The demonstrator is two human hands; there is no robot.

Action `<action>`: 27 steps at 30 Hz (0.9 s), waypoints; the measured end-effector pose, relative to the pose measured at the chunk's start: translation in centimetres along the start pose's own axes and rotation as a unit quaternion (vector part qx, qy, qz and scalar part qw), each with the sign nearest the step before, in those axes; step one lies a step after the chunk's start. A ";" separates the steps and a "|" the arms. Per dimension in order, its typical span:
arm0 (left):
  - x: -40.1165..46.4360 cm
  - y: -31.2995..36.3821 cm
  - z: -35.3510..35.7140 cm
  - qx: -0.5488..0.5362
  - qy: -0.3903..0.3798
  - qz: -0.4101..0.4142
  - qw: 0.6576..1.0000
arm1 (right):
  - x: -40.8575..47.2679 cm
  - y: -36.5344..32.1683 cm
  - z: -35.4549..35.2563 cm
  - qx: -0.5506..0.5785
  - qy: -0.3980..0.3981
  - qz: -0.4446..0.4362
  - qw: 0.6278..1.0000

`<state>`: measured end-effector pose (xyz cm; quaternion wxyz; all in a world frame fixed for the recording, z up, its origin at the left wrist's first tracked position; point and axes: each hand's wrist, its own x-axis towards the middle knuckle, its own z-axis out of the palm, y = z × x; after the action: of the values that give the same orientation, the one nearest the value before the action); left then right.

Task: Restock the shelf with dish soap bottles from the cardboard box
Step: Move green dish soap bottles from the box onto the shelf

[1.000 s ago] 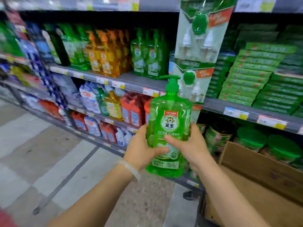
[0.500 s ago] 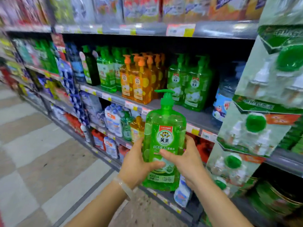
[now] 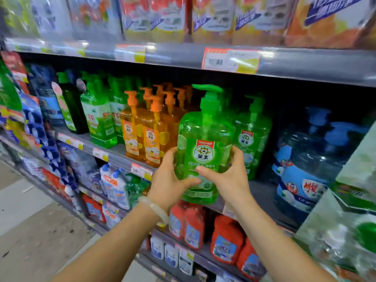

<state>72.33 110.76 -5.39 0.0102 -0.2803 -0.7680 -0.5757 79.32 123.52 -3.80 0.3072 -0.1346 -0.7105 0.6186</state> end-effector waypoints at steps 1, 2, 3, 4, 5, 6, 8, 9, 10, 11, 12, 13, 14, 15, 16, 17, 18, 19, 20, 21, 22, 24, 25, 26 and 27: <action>1.2 -0.4 0.3 -0.004 -0.005 0.002 1.000 | 1.0 0.2 0.2 -0.004 0.007 -0.004 1.000; 2.3 -0.8 0.5 -0.012 -0.011 0.005 1.000 | 1.9 0.5 0.4 -0.008 0.016 -0.007 1.000; 3.4 -1.3 0.8 -0.018 -0.018 0.006 1.000 | 2.9 0.9 0.5 -0.013 0.024 -0.011 1.000; 4.4 -1.7 1.1 -0.020 -0.024 0.008 0.999 | 3.7 1.4 0.7 -0.021 0.029 -0.012 0.999; 5.2 -2.1 1.3 -0.020 -0.030 0.009 0.999 | 4.5 1.8 0.8 -0.032 0.033 -0.010 0.999; 6.0 -2.5 1.5 -0.016 -0.036 0.009 0.999 | 5.1 2.2 1.0 -0.044 0.035 -0.007 0.998; 7.6 -3.1 1.7 -0.011 -0.054 0.014 0.998 | 6.2 2.8 1.4 -0.063 0.047 0.005 0.997; 8.4 -3.5 1.8 -0.009 -0.066 0.018 0.998 | 6.7 3.2 1.5 -0.066 0.058 0.011 0.996; 9.1 -3.7 2.0 -0.009 -0.079 0.023 0.997 | 7.2 3.6 1.5 -0.067 0.071 0.016 0.995; 9.7 -4.0 2.2 -0.008 -0.093 0.023 0.995 | 7.6 4.0 1.6 -0.068 0.083 0.019 0.994; 10.2 -4.2 2.3 -0.009 -0.107 0.022 0.994 | 7.8 4.4 1.7 -0.070 0.092 0.021 0.993; 10.5 -4.4 2.3 -0.009 -0.119 0.020 0.993 | 8.0 4.8 1.8 -0.073 0.102 0.024 0.992; 10.8 -4.8 2.4 -0.007 -0.130 0.020 0.991 | 8.0 5.1 2.0 -0.076 0.110 0.024 0.991; 10.9 -5.4 2.5 -0.005 -0.137 0.021 0.990 | 8.0 5.5 2.2 -0.080 0.118 0.023 0.990; 11.0 -5.9 2.6 -0.003 -0.141 0.023 0.990 | 7.9 5.8 2.4 -0.085 0.122 0.022 0.989; 11.1 -6.4 2.6 -0.003 -0.143 0.024 0.989 | 7.8 6.1 2.7 -0.090 0.125 0.020 0.988; 11.1 -6.7 2.6 -0.003 -0.144 0.027 0.989 | 7.7 6.3 2.9 -0.098 0.126 0.018 0.987; 11.3 -7.0 2.7 -0.001 -0.146 0.030 0.989 | 7.8 6.5 3.0 -0.105 0.127 0.015 0.986; 11.5 -7.2 2.6 0.002 -0.149 0.034 0.988 | 7.9 6.6 3.2 -0.110 0.127 0.015 0.986; 11.6 -7.3 2.6 0.003 -0.152 0.037 0.988 | 8.0 6.8 3.2 -0.116 0.125 0.017 0.985; 11.8 -7.4 2.6 0.001 -0.154 0.042 0.987 | 8.1 6.9 3.3 -0.124 0.122 0.019 0.985; 12.1 -7.7 2.5 -0.004 -0.160 0.048 0.986 | 8.2 7.1 3.4 -0.142 0.115 0.020 0.983; 12.2 -7.8 2.5 -0.007 -0.165 0.050 0.985 | 8.2 7.2 3.4 -0.151 0.116 0.019 0.982; 12.3 -7.8 2.5 -0.010 -0.170 0.052 0.984 | 8.1 7.3 3.4 -0.158 0.118 0.018 0.980; 12.3 -7.8 2.4 -0.014 -0.174 0.054 0.983 | 8.1 7.3 3.4 -0.164 0.122 0.019 0.979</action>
<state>59.24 116.67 -8.95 -0.0960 -0.4174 -0.7339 -0.5272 69.58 126.88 -8.83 0.3536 -0.2708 -0.7569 0.4783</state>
